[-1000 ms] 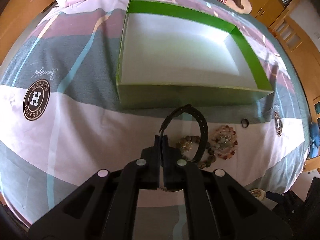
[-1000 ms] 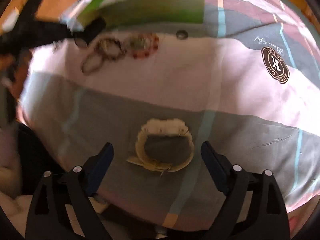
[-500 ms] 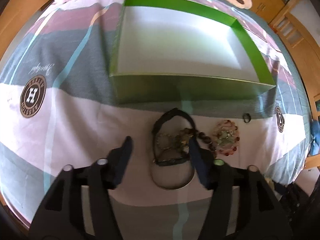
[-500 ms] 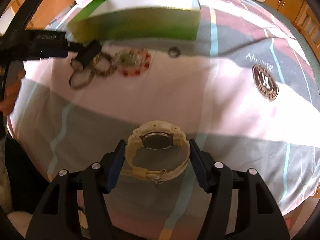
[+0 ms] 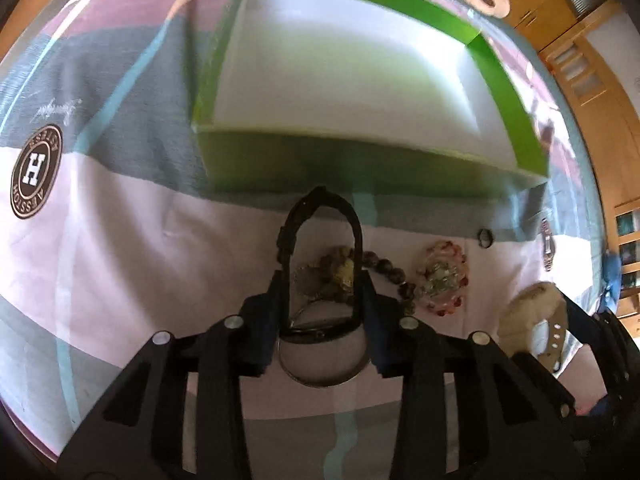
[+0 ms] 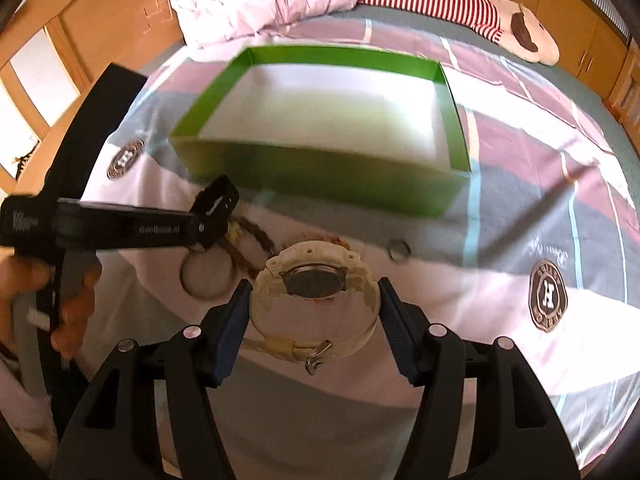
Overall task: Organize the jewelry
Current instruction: 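Carry both watches into the green box and open both tools to release them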
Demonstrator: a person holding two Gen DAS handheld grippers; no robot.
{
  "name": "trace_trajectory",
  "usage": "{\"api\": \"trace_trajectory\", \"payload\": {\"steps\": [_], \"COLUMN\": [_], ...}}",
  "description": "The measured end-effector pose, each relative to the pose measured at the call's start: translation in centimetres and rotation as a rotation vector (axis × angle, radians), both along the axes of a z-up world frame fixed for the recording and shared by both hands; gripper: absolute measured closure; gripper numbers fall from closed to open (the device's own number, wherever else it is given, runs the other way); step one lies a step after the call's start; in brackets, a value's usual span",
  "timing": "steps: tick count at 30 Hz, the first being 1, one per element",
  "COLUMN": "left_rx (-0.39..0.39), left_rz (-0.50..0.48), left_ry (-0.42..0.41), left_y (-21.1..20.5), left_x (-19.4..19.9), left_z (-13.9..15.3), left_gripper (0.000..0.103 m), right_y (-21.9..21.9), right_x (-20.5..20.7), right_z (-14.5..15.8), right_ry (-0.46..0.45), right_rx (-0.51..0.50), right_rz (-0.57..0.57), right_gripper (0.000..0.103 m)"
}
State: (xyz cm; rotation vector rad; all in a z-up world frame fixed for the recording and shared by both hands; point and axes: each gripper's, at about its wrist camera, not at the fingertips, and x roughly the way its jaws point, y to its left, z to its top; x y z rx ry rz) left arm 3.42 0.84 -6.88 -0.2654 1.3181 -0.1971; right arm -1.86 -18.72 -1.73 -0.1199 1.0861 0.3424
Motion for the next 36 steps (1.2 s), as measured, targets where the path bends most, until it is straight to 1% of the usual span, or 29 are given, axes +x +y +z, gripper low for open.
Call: {"api": "trace_trajectory", "payload": {"steps": [2,5,7,8,11,13,14,16,19,20,22,24,25,26,27,28,29,30,31,33,34,36], "left_rx": [-0.029,-0.061,-0.093,-0.109,-0.138,-0.174,-0.185,-0.182,-0.126,-0.120,-0.130,-0.129,-0.118,-0.105,-0.088,-0.084,-0.093,-0.114,-0.124,-0.134,-0.125,-0.093], "left_rz": [0.003,0.001,-0.005,-0.007,-0.021,-0.026,-0.016,0.013,0.086,0.105,0.127,0.111,0.109,0.115,0.135,0.153,0.167,0.177,0.173,0.137,0.118,0.050], "left_ry": [-0.018,-0.068,-0.107,-0.125,-0.221,-0.279,-0.307,-0.345,-0.343,-0.340,-0.329,-0.317,-0.316,-0.318,-0.321,-0.323,-0.317,-0.304,-0.299,-0.297,-0.297,-0.290], "left_y": [0.4,1.1,1.2,1.6,1.5,1.3,1.6,2.2,3.3,3.6,3.8,3.5,3.2,3.1,3.2,3.5,3.7,4.0,3.9,3.5,3.2,2.1], "left_x": [-0.1,-0.4,-0.5,-0.5,-0.4,-0.3,-0.1,0.5,1.8,2.2,3.2,4.0,4.3,4.6,4.8,4.5,4.4,4.2,4.1,3.3,2.8,1.5], "left_z": [0.9,2.5,3.6,4.3,6.4,7.7,8.3,9.1,8.9,8.6,8.0,7.5,7.3,7.0,6.7,6.4,6.3,6.4,6.5,7.4,7.7,8.2], "left_gripper": [0.066,0.066,0.066,0.066,0.066,0.066,0.066,0.066,0.066,0.066,0.066,0.065,0.063,0.058,0.054,0.045,0.042,0.042,0.040,0.037,0.036,0.036], "right_y": [0.2,0.3,0.1,0.0,-0.6,-1.1,-1.3,-1.5,-1.3,-1.1,-0.9,-0.5,-0.3,-0.1,0.0,0.0,-0.1,-0.3,-0.4,-0.9,-1.2,-2.2], "right_x": [0.1,0.5,0.8,1.1,2.3,3.6,4.1,5.8,8.2,8.9,10.2,11.2,11.4,11.5,11.4,11.1,10.6,9.8,9.1,6.9,6.0,3.8], "right_z": [-0.1,-0.6,-0.2,0.2,1.8,3.0,3.2,3.4,2.5,2.0,0.7,-1.0,-1.4,-1.7,-1.7,-1.5,-1.0,-0.1,0.5,1.9,2.3,2.4], "right_ry": [-0.002,0.009,-0.002,-0.015,-0.071,-0.118,-0.132,-0.166,-0.217,-0.219,-0.189,-0.143,-0.129,-0.118,-0.120,-0.128,-0.137,-0.148,-0.157,-0.161,-0.157,-0.151], "right_rx": [0.013,0.024,0.044,0.058,0.099,0.122,0.131,0.145,0.131,0.126,0.123,0.121,0.122,0.121,0.114,0.117,0.128,0.150,0.164,0.190,0.197,0.198], "right_rz": [-0.007,-0.023,-0.037,-0.043,-0.071,-0.109,-0.123,-0.163,-0.199,-0.205,-0.224,-0.235,-0.230,-0.224,-0.225,-0.225,-0.220,-0.205,-0.191,-0.144,-0.125,-0.100], "right_gripper": [0.040,0.040,0.040,0.040,0.040,0.040,0.040,0.040,0.040,0.040,0.040,0.040,0.040,0.040,0.039,0.039,0.037,0.031,0.029,0.028,0.028,0.028]}}
